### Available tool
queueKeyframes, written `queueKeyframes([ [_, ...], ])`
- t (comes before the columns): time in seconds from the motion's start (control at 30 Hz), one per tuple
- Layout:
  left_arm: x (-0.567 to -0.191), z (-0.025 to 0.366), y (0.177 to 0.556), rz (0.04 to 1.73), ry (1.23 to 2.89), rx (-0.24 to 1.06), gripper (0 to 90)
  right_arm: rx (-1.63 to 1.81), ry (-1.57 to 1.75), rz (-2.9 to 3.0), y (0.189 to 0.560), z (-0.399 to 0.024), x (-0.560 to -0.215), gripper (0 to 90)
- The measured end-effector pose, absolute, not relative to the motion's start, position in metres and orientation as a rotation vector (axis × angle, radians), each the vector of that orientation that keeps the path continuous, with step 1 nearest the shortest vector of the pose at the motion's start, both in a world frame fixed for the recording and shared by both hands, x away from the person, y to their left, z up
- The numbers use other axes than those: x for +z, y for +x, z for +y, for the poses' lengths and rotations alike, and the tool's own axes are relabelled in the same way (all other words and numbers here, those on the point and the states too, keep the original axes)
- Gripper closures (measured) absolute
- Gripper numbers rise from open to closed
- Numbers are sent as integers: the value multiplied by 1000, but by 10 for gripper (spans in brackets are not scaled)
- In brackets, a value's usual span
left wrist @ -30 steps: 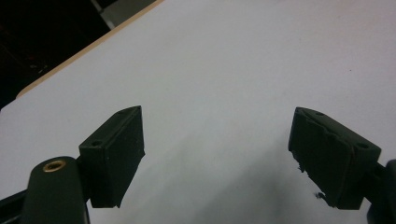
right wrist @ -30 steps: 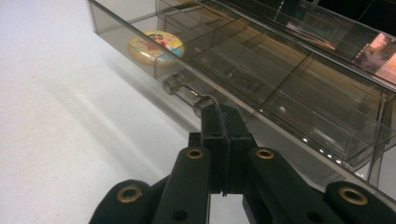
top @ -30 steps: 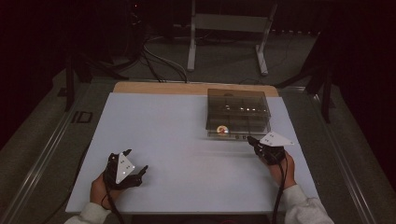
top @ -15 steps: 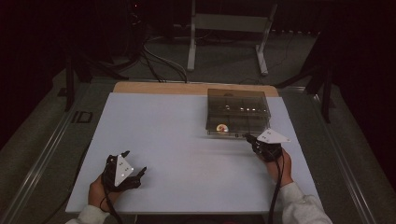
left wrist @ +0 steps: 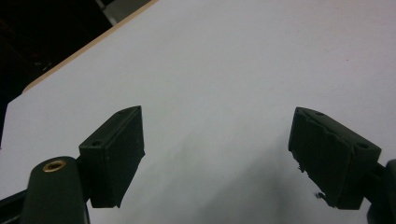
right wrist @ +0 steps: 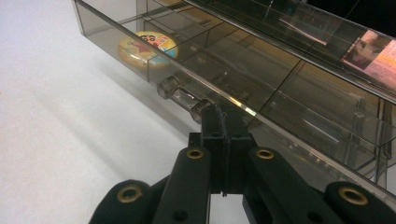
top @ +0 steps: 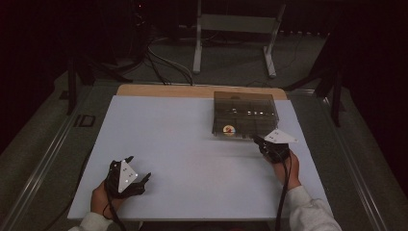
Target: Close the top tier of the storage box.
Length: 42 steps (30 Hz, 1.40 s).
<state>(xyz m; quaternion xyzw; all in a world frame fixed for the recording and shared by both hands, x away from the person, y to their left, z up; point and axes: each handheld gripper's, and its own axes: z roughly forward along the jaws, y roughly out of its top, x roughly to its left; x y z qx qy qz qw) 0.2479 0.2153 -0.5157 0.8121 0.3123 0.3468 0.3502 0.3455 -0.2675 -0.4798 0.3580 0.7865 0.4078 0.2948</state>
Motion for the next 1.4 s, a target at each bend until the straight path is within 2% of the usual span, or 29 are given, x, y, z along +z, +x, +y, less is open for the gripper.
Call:
queueKeyframes([
  [1.4, -515, 215, 248, 809, 2105, 922, 199, 1031, 906, 2060, 368, -262, -476, 900],
])
